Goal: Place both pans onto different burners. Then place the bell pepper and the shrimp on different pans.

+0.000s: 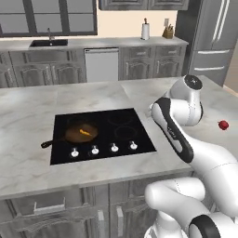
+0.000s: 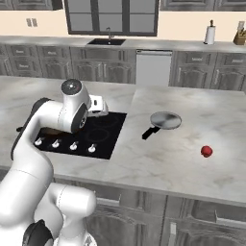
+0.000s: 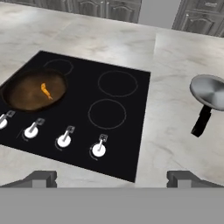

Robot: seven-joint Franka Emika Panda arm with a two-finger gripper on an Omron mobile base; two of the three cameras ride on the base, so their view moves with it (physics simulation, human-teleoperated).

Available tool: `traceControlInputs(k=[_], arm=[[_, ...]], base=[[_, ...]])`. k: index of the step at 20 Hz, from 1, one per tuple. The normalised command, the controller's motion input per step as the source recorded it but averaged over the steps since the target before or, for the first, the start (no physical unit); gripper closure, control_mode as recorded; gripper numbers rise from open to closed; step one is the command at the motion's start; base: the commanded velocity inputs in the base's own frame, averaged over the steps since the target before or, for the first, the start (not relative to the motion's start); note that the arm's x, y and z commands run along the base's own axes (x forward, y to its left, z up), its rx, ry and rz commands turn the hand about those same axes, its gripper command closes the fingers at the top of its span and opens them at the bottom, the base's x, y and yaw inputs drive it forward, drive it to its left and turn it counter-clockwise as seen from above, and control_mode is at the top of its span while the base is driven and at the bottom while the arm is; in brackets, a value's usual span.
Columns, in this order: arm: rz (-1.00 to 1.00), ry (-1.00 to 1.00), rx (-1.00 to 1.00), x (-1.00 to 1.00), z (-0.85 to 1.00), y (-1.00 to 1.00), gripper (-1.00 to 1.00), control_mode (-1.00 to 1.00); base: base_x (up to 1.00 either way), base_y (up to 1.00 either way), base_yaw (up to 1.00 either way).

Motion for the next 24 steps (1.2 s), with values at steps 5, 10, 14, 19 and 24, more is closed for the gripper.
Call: traceControlInputs(k=[5,10,14,19,24], arm=[[0.00,0.00,0.00,0.00,0.00,0.00,-1.00,1.00],[0.00,0.00,0.00,0.00,0.00,0.00,-1.00,1.00],[0.00,0.00,0.00,0.00,0.00,0.00,-1.00,1.00],[0.00,0.00,0.00,0.00,0.00,0.00,-1.00,1.00],[0.00,0.00,0.00,0.00,0.00,0.00,-1.00,1.00]], base=[[0.00,-0.38,0.00],[0.00,-0.33,0.00],[0.00,-0.32,0.00],[0.00,-0.23,0.00],[0.00,-0.28,0.00]])
